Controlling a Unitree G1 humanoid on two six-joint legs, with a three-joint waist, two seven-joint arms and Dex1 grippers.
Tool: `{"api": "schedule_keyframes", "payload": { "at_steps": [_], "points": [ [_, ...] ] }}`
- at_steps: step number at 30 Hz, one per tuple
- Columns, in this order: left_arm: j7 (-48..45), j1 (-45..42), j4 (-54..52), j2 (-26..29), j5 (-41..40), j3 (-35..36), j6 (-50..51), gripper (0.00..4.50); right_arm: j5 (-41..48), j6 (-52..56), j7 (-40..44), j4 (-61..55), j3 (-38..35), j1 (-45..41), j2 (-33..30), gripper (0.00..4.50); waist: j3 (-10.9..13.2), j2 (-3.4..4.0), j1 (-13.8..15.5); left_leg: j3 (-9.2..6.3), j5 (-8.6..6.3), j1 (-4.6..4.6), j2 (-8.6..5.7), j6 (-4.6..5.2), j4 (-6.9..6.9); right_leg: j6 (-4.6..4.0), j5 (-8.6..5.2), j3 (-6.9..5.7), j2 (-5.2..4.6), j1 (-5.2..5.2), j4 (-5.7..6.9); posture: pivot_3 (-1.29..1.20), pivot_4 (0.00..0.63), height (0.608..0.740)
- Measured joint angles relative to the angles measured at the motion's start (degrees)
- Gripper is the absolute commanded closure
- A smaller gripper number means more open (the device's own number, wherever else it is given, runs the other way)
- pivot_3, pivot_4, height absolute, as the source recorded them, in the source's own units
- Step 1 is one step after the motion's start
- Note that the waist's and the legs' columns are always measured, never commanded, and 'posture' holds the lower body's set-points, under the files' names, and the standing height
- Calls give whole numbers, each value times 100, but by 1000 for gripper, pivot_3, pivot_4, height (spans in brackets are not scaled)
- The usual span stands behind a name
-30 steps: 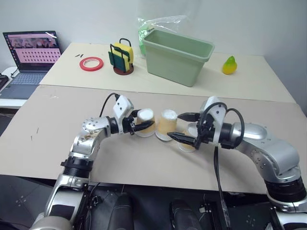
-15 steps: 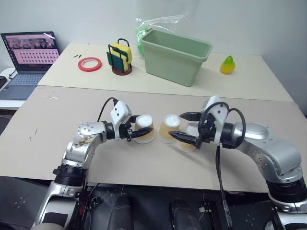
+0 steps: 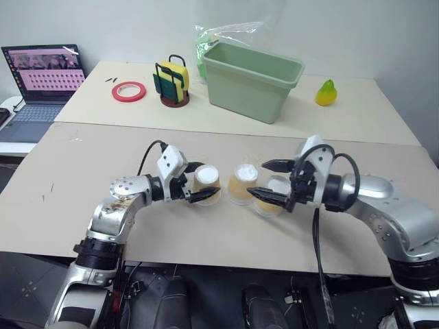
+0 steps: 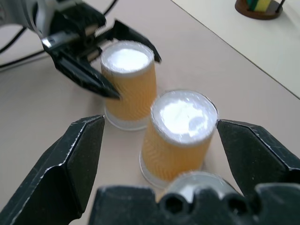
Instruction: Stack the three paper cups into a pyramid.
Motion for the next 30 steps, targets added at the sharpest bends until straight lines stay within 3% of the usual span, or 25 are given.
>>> {"api": "schedule_keyframes", "payload": {
  "at_steps": [6,14,19,30],
  "points": [
    [-105,359,-1196,757,-621,478,814,67,-26,-216,581,393,-553,368,-597,0,1,1,-34,0,0,6,1,0,-1,-2,-1,0,0,1,0,0,150,656],
    [-211,382,-1776,1506,-1498,1137,1665,67,-119,-444,735,640,-390,591,-327,0,3,4,-43,-1,0,6,1,0,-2,-15,-10,0,0,-2,0,0,150,656],
    [-174,355,-1774,1522,-1572,1103,1690,67,-300,-586,595,994,-23,533,208,0,4,5,-35,0,0,2,0,0,2,-17,-11,0,-1,-2,0,0,150,656],
    [14,296,-1779,1519,-1638,1085,1700,67,-524,-724,473,1235,-13,364,455,0,4,6,-35,0,0,2,0,0,-1,-4,-4,0,0,-4,1,0,150,656]
  ]
}}
